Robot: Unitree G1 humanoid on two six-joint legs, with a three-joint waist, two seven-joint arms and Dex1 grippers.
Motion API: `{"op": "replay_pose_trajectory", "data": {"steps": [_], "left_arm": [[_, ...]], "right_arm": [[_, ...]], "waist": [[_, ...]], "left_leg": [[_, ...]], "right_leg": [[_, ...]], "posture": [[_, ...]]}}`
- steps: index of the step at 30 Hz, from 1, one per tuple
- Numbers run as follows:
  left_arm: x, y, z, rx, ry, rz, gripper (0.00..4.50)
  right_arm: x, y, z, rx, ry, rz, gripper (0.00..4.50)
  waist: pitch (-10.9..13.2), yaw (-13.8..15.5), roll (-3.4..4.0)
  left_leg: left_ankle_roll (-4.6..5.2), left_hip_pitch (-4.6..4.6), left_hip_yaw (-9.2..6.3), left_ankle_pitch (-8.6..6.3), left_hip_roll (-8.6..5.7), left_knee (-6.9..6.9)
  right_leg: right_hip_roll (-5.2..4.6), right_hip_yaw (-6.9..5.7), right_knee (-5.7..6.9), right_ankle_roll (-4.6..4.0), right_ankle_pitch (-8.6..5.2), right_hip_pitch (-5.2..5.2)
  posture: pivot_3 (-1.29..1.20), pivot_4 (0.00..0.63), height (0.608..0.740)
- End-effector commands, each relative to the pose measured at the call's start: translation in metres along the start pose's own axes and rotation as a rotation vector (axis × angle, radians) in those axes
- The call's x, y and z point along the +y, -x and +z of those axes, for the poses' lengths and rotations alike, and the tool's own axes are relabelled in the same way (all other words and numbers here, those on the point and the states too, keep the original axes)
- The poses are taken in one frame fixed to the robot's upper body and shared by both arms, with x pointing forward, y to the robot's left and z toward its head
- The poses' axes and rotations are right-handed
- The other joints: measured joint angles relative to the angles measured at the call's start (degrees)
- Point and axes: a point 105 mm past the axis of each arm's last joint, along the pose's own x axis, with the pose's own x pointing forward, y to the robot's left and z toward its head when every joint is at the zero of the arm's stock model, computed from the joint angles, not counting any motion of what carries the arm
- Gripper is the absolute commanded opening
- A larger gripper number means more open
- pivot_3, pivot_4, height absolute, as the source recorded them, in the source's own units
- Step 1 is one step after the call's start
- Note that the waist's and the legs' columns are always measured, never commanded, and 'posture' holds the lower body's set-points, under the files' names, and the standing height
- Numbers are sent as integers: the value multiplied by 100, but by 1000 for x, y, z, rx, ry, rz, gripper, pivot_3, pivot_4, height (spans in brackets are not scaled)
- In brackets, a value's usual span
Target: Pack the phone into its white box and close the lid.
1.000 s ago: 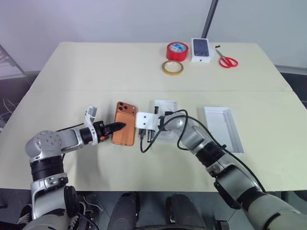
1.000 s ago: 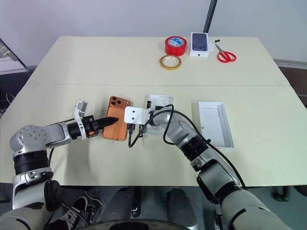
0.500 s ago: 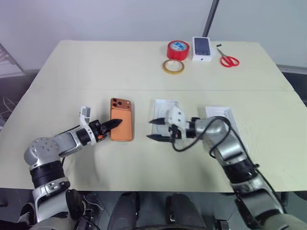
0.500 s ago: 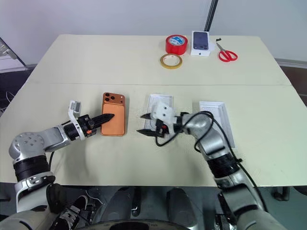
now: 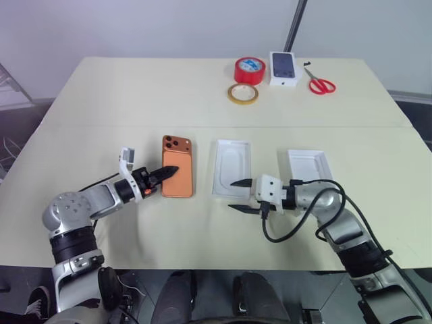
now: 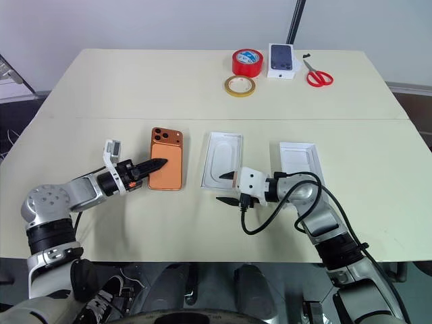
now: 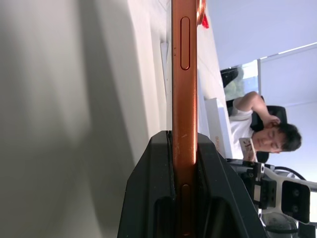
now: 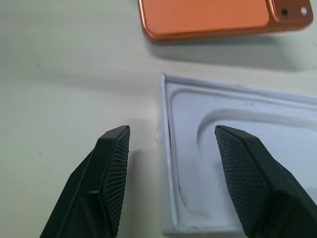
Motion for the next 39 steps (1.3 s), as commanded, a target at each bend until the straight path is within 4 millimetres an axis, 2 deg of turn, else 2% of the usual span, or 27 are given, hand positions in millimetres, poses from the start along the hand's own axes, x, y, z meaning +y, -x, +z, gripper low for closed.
{"op": "replay_pose_trajectory", "data": {"steps": [1, 3, 6, 10, 12, 16, 19, 21, 24, 27, 31, 33, 36, 39], "left_arm": [[-14, -2, 9, -19, -45, -55, 0], [-14, -2, 10, -20, -47, -56, 0], [-16, -2, 10, -18, -52, -64, 0], [-16, -2, 10, -17, -38, -62, 0], [-17, -3, 11, -19, -40, -65, 0], [-32, -9, 23, -67, -31, -117, 0], [-57, -21, 32, -77, -61, -178, 0], [-67, -29, 29, -49, -71, -198, 0], [-64, -35, 17, -1, -91, -166, 0], [-58, -40, 11, 7, -72, -152, 0], [-53, -40, 8, 2, -77, -134, 0], [-52, -39, 8, -2, -82, -125, 0], [-51, -37, 7, -2, -84, -119, 0], [-47, -36, 5, 1, -84, -103, 0]], "right_arm": [[1, 0, -3, 1, 12, -8, 2340], [3, 0, -4, -1, 11, -4, 1665], [0, 0, 0, -19, 3, -23, 108], [1, -3, -2, -8, 14, -21, 40], [2, -7, 4, -28, 13, -16, 40], [7, -20, 16, -64, 10, -3, 40], [6, -39, 24, -74, 43, -15, 40], [6, -49, 31, -103, 39, -12, 40], [9, -53, 34, -113, 31, 13, 40], [14, -49, 33, -126, 3, 42, 1026], [9, -35, 29, -125, 9, 4, 2961], [4, -19, 33, -152, -28, -20, 3956], [2, 0, 32, -156, -70, -38, 3956], [4, 15, 10, -64, -59, -55, 3956]], "waist": [[0, 1, 0], [0, 1, 0], [0, 2, 0], [0, 1, 0], [0, -1, 0], [0, 0, -1], [2, -7, -3], [2, -6, -3], [2, -13, -3], [2, -5, -4], [3, 14, -5], [3, 17, -5], [3, 15, -6], [3, 13, -6]], "left_leg": [[0, 0, 0, 0, 0, 0], [0, 0, 0, 0, 0, 1], [0, 0, -1, 0, 0, 2], [-1, 1, -1, 1, 0, 3], [-1, 1, -1, 1, 0, 3], [-2, 1, -3, 1, 2, 4], [-2, 1, -2, 2, 2, 6], [-4, 1, -2, 3, 2, 6], [-27, 1, 0, 16, 1, 4], [-30, 0, 2, 17, 0, 5], [-21, 1, -2, 13, 1, 8], [-13, 0, -2, 8, 0, 10], [-14, -1, -2, 8, 0, 8], [-7, 0, -2, 5, 1, 8]], "right_leg": [[0, 0, 0, 0, 0, 1], [0, 0, 0, 0, 0, 1], [2, -1, 0, 0, 0, 2], [2, -1, 2, 0, 0, 3], [3, -1, 2, 0, 0, 3], [5, -2, 4, 0, 0, 3], [6, -2, 5, 1, 0, 2], [8, -2, 7, 2, 0, 2], [9, 0, 5, 3, 0, 1], [8, 0, 4, 3, 0, 1], [8, -2, 10, 3, 0, 2], [8, -2, 10, 3, 0, 3], [8, -2, 7, 3, 0, 3], [8, -2, 7, 3, 0, 5]], "posture": [[0, 150, 740], [0, 150, 740], [0, 150, 740], [0, 150, 740], [0, 150, 740], [0, 150, 740], [0, 150, 740], [0, 150, 740], [0, 150, 740], [0, 150, 740], [0, 150, 740], [0, 150, 740], [0, 150, 740], [0, 150, 740]]}}
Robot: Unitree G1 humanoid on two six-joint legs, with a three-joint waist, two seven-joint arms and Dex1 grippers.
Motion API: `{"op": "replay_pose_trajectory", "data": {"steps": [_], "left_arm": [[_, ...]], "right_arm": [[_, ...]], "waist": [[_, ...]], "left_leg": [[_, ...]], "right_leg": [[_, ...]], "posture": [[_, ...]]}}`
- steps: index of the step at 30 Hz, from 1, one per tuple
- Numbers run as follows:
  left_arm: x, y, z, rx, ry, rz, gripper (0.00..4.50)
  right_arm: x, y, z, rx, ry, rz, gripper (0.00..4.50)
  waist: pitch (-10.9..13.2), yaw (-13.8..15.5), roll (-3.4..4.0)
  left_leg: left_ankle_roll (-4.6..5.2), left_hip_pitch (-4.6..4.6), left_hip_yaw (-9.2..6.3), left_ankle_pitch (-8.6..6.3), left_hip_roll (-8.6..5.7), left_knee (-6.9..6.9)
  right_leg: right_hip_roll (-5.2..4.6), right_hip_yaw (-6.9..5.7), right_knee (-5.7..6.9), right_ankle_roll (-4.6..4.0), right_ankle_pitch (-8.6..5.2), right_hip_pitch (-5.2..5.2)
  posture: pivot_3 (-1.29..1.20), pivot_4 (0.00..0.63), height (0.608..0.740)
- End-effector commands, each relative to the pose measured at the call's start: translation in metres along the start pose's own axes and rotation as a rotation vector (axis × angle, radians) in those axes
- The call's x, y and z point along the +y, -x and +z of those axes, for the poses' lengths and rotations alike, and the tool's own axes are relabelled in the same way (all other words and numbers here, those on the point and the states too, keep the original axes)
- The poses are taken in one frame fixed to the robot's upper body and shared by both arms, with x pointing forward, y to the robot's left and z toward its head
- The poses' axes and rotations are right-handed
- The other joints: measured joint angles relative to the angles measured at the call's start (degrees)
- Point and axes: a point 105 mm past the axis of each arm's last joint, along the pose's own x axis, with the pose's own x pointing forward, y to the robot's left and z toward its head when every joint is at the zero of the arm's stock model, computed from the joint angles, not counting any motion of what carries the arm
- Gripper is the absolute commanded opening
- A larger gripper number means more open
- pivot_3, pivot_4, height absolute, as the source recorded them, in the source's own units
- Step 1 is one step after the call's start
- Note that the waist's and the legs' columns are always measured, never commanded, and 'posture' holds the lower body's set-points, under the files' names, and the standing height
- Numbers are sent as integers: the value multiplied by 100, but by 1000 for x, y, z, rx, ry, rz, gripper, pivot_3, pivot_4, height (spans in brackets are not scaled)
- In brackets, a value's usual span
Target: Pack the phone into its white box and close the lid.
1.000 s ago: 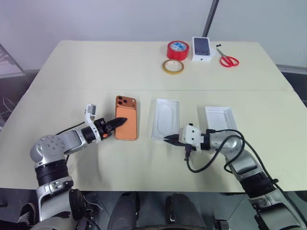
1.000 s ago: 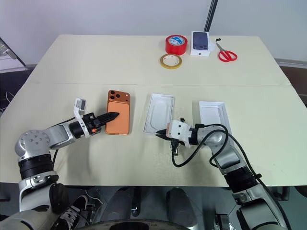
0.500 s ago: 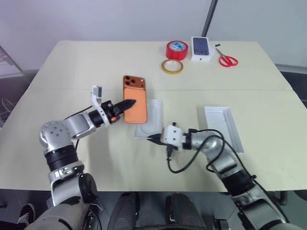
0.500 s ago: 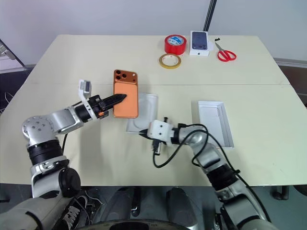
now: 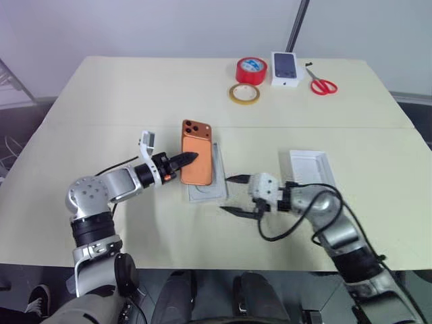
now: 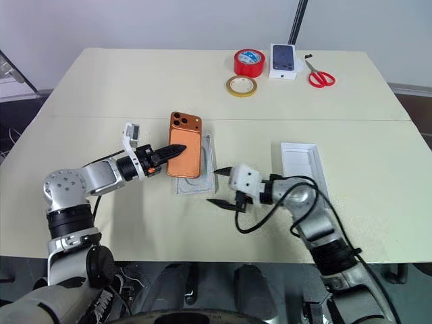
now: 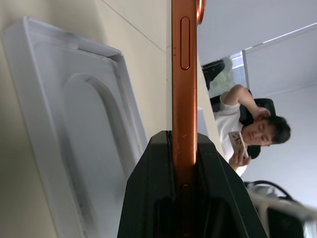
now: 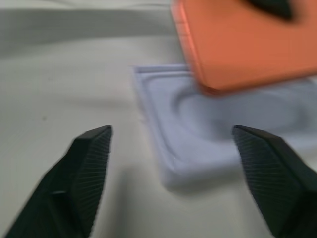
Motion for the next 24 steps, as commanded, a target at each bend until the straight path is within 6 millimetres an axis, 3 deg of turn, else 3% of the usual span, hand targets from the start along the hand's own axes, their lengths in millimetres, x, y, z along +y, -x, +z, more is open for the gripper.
{"op": "replay_pose_trajectory", "data": {"steps": [1, 6, 11, 16, 20, 24], "left_arm": [[-10, 4, 6, -30, -45, -35, 0], [-7, 6, 1, -40, -41, -6, 0], [-8, 7, -13, -37, -34, 0, 0], [-5, 5, -13, -66, -27, 36, 2280], [-5, 6, -15, -50, -31, 63, 4389], [-10, 10, -15, -28, -71, 69, 4456]], "right_arm": [[-5, 15, -8, 34, 29, -38, 3956], [-41, 24, -12, 42, 0, -218, 3956], [-45, 18, -12, 41, 27, -215, 3956], [-44, 12, -11, 40, 54, -196, 4041], [-48, 9, -9, 36, 58, -196, 4041], [-49, 3, -6, 17, 57, -191, 4041]], "waist": [[0, -5, 0], [1, -20, 0], [1, -2, 0], [1, 3, 0], [0, -3, 0], [0, -12, 0]], "left_leg": [[1, 1, 0, 0, 0, 0], [2, 2, 2, 0, 3, 1], [-1, 1, 3, 1, 3, -1], [2, 1, 2, 0, 2, 7], [-3, 3, 2, 3, 2, 5], [-4, 10, 3, 3, 2, 4]], "right_leg": [[0, 0, 0, 0, 0, 1], [4, 2, 5, 0, 0, -2], [4, 3, 0, 0, 0, -1], [3, 2, 4, 0, 0, 4], [4, 2, 4, 0, 0, 4], [5, 2, 4, 0, 0, 11]], "posture": [[0, 150, 740], [0, 150, 740], [0, 150, 740], [0, 150, 740], [0, 150, 740], [0, 150, 740]]}}
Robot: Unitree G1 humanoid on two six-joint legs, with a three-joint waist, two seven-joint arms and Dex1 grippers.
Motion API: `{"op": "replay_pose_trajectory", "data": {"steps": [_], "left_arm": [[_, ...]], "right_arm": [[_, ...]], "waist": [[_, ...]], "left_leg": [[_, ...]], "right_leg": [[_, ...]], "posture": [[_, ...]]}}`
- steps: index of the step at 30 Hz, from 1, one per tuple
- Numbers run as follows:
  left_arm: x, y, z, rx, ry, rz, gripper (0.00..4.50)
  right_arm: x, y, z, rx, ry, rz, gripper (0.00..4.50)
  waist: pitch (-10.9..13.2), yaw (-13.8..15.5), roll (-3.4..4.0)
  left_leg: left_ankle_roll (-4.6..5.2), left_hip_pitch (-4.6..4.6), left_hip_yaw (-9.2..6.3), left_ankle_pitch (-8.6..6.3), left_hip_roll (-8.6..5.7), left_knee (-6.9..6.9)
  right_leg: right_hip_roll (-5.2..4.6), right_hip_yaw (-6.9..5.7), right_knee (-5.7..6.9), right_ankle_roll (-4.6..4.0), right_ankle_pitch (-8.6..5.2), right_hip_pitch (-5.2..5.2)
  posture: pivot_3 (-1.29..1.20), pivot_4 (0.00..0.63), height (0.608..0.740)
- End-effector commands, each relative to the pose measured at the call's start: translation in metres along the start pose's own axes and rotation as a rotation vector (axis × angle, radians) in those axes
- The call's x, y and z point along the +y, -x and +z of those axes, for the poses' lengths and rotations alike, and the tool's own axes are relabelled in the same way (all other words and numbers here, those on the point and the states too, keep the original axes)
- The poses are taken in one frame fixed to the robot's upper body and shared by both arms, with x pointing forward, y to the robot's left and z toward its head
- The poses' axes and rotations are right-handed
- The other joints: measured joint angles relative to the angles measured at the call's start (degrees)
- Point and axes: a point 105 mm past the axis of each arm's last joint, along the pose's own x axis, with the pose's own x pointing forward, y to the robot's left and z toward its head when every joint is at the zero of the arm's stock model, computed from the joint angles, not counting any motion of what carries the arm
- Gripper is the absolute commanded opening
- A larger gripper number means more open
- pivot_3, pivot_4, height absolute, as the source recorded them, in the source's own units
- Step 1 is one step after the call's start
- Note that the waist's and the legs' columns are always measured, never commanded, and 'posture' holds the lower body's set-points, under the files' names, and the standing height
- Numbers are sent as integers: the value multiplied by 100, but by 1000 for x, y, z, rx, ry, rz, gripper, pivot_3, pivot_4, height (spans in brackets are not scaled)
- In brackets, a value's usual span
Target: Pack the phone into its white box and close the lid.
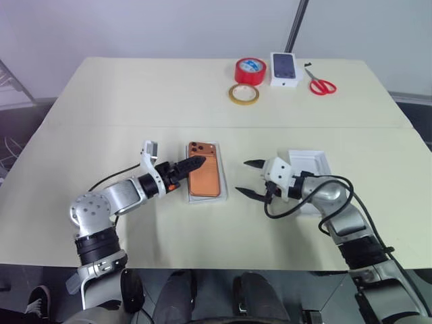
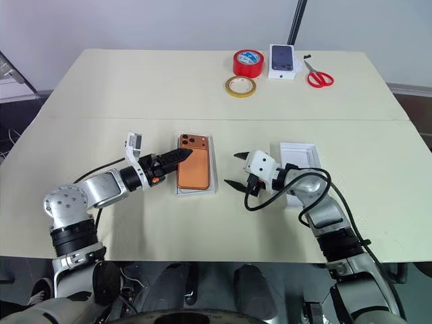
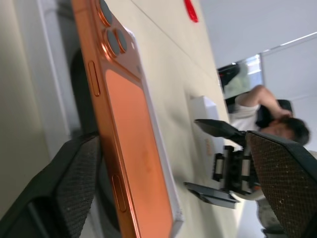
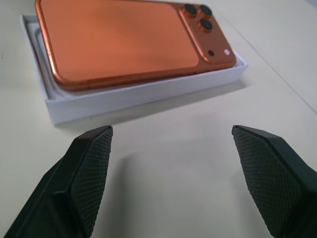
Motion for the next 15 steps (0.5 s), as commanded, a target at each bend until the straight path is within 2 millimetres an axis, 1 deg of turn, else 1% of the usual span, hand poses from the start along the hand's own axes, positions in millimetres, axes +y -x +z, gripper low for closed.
{"op": "replay_pose_trajectory", "data": {"steps": [1, 7, 9, 11, 12, 13, 14, 15], "left_arm": [[-12, 8, 5, 12, -57, -24, 4456], [-26, 32, 15, 79, -189, -38, 4456], [-26, 38, 22, 80, -215, -24, 4456], [-16, 40, 34, 42, -309, 66, 4456], [0, 39, 46, -11, -329, 167, 4229], [12, 39, 55, -43, -373, 241, 3959], [19, 39, 60, -61, -401, 283, 3599], [22, 38, 60, -53, -448, 295, 3180]], "right_arm": [[-2, -6, 12, -43, 30, -1, 4041], [0, -9, 12, -50, 25, 2, 4041], [-1, -10, 12, -49, 23, -4, 4041], [-1, -10, 12, -54, 17, -6, 4041], [-5, -11, 11, -46, 19, -29, 3787], [-9, -13, 11, -41, 32, -48, 3500], [-12, -14, 10, -37, 42, -62, 3113], [-13, -14, 10, -37, 43, -68, 2716]], "waist": [[0, -7, 0], [0, -12, 0], [0, 0, 0], [0, 0, 0], [0, 0, 0], [-1, 1, 2], [-1, -1, 2], [-1, -2, 2]], "left_leg": [[0, 0, 0, 0, 0, 0], [-9, -1, 1, 5, 2, -2], [-9, 0, 0, 5, 2, -2], [-9, 1, 0, 5, 1, -2], [-9, 0, 0, 5, 0, -2], [-18, 2, 0, 10, -1, -2], [-18, 5, 1, 10, -3, -3], [-19, 9, 2, 11, -3, -4]], "right_leg": [[1, 0, 0, 0, 0, 0], [2, 2, 1, 0, 0, -4], [2, 1, 1, 0, 0, -2], [1, 1, 1, 0, 0, -2], [1, 1, 1, 0, 0, -2], [1, 1, 0, 0, 0, 0], [1, 2, 0, -1, 0, 1], [1, 3, -1, -1, -1, 4]], "posture": [[0, 150, 740], [0, 150, 740], [0, 150, 740], [0, 150, 740], [0, 150, 740], [0, 150, 740], [0, 150, 740], [0, 150, 740]]}}
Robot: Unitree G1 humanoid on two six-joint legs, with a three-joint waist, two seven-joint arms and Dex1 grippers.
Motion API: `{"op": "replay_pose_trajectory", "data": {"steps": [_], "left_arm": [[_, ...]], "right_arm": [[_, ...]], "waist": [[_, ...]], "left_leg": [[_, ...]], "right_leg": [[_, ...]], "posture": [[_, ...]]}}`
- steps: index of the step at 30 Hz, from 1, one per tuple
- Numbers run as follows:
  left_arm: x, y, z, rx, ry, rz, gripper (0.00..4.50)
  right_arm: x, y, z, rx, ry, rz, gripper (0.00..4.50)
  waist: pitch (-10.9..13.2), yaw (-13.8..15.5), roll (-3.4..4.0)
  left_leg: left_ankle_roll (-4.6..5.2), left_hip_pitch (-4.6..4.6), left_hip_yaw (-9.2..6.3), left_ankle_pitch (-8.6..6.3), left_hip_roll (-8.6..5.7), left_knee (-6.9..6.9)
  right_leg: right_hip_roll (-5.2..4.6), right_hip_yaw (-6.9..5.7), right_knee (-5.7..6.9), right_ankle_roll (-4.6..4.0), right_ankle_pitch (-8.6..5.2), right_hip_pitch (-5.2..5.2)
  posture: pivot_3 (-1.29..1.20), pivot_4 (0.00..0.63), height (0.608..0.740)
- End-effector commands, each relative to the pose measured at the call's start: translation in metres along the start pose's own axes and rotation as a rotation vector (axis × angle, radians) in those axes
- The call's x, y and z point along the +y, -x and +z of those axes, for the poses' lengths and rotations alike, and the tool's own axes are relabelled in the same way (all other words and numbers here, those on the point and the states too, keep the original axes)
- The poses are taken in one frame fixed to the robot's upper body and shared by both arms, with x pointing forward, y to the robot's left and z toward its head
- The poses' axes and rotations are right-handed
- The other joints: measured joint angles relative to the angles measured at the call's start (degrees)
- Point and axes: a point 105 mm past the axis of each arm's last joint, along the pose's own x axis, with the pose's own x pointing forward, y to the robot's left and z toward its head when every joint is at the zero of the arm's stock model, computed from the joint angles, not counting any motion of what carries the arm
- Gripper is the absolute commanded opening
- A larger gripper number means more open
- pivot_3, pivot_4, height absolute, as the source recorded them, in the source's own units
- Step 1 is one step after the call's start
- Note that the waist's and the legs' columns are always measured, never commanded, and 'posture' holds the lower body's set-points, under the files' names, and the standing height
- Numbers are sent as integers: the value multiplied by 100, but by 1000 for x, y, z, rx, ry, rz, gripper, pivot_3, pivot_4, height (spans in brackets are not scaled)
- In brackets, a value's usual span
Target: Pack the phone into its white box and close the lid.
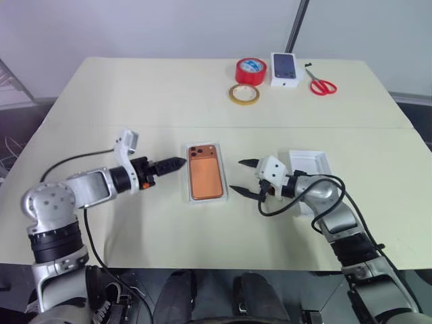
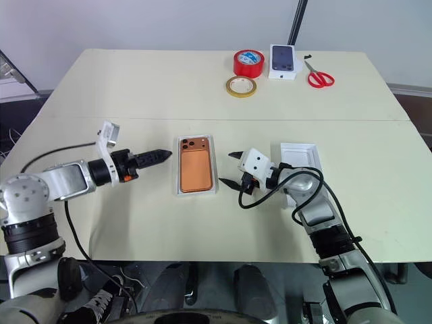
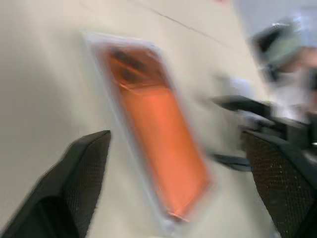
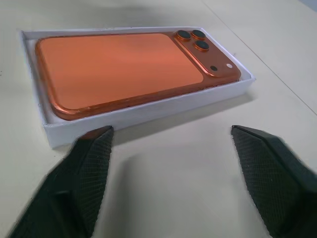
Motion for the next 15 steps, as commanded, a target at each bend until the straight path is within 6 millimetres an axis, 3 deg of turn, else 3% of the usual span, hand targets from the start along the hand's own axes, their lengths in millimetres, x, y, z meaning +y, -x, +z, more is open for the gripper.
{"op": "replay_pose_trajectory", "data": {"steps": [1, 5, 6, 15], "left_arm": [[18, -5, 3, -9, -214, 109, 2654], [27, -13, -18, 90, -438, 121, 542], [29, -15, -21, 101, -458, 119, 99], [-5, -64, -69, 252, -492, -138, 35]], "right_arm": [[-14, -3, 10, -19, 62, -56, 2153], [-16, -6, 3, 10, 78, -57, 25], [-15, -7, 3, 11, 77, -55, 0], [-5, -27, 12, -2, 108, -36, 0]], "waist": [[0, -1, 0], [0, -7, 2], [0, 0, 2], [-2, 33, 4]], "left_leg": [[0, 1, 1, 0, 0, -2], [-1, -1, 15, 1, 1, -17], [-1, -3, 15, 0, 2, -17], [31, -5, 9, -16, 0, -2]], "right_leg": [[0, 1, 0, 0, 0, -1], [0, 13, -10, -1, -1, -11], [-1, 13, -11, -1, -1, -12], [-3, 5, -3, -1, 0, -2]], "posture": [[0, 150, 740], [0, 150, 740], [0, 150, 740], [0, 150, 740]]}}
